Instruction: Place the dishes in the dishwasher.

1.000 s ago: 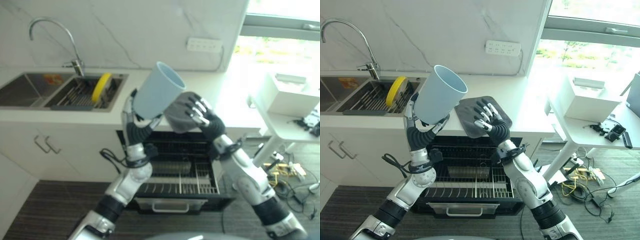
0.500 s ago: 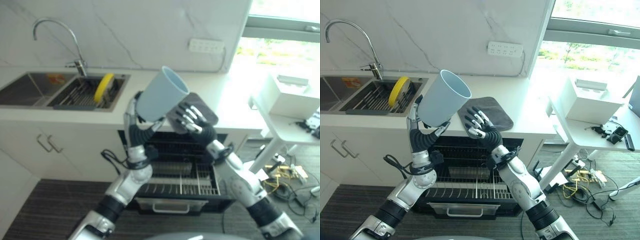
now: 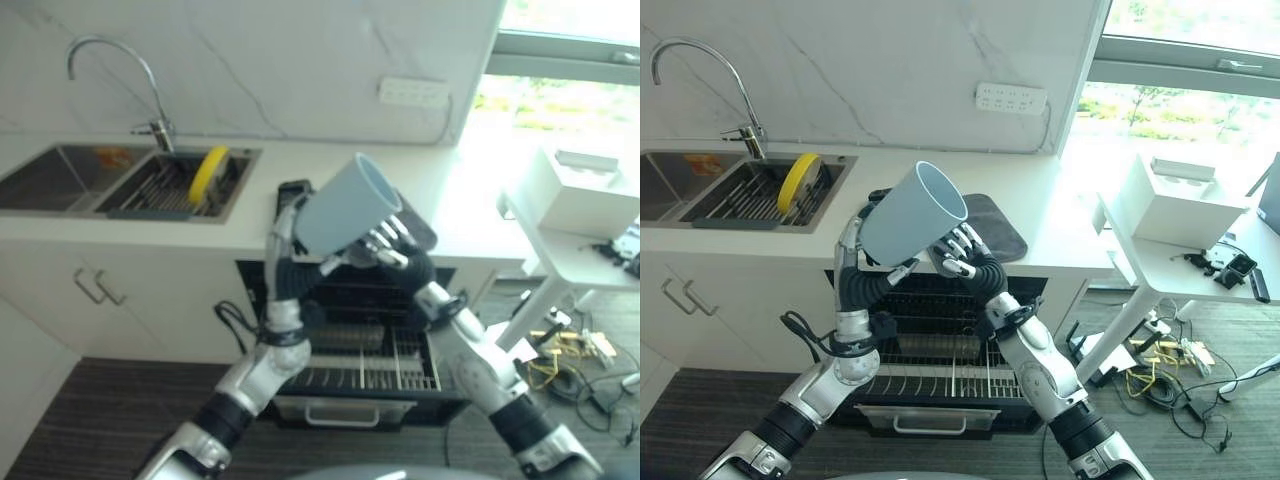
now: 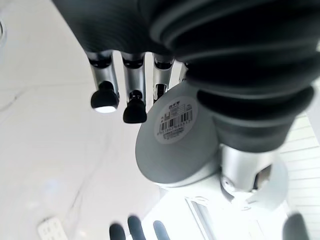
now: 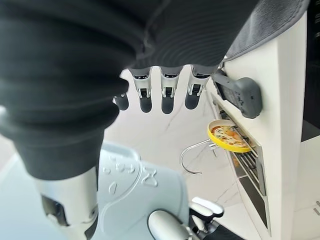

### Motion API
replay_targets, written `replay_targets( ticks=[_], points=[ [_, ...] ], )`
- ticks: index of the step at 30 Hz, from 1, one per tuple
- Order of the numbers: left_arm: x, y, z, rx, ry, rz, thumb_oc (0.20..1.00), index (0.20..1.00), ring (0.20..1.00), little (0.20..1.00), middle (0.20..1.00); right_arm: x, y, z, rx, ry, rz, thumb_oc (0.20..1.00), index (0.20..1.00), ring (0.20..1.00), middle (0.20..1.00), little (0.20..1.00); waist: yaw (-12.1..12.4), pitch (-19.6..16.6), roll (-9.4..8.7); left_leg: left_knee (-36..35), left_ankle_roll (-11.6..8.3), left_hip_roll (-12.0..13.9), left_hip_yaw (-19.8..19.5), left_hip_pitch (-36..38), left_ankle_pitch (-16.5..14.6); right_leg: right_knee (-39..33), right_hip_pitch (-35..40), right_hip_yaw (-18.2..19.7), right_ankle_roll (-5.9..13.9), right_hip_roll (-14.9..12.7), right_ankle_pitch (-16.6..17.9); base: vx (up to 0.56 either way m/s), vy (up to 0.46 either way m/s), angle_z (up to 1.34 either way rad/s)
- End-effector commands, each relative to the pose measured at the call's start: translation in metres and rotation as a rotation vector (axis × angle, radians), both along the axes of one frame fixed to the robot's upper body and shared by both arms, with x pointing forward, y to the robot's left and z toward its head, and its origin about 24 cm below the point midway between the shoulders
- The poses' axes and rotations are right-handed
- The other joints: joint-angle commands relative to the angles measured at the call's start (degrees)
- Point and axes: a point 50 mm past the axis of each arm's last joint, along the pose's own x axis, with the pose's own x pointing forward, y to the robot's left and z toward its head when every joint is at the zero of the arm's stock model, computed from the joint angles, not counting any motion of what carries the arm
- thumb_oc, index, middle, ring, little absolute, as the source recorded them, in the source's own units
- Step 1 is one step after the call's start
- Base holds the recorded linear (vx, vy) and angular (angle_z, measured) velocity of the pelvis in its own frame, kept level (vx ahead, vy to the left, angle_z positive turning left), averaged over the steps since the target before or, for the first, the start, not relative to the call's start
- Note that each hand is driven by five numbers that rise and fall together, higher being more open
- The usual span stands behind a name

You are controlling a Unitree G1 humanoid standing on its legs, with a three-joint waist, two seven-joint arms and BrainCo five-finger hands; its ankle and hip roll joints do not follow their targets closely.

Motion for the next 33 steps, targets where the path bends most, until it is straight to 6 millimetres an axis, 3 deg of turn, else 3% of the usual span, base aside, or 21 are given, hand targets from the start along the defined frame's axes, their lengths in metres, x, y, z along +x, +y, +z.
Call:
replay_targets(
  ticks=[1, 33],
  points=[
    [0.015, -0.012, 0.021, 0.035, -0.107, -0.079, 0.2, 0.2, 0.2, 0.2, 0.2, 0.007, 0.007, 0.031, 0.129, -0.139, 0.02, 1.0, 1.0, 1.0, 1.0, 1.0, 1.24, 1.36, -0.42, 0.13, 0.25, 2.5, -5.14, 0.22, -3.9, 0.38, 2.28, -2.19, 3.43, -2.57, -2.4, 0.0, 0.0, 0.0],
    [0.014, -0.012, 0.006, 0.073, -0.043, -0.084, 0.2, 0.2, 0.2, 0.2, 0.2, 0.007, 0.011, 0.03, 0.168, -0.174, 0.063, 1.0, 1.0, 1.0, 1.0, 1.0, 1.91, 1.4, -0.63, 0.13, 0.39, 1.98, -5.68, 0.32, -4.19, 0.38, 2.5, -2.54, 3.24, -2.41, -2.38, 0.0, 0.001, 0.01]
  ],
)
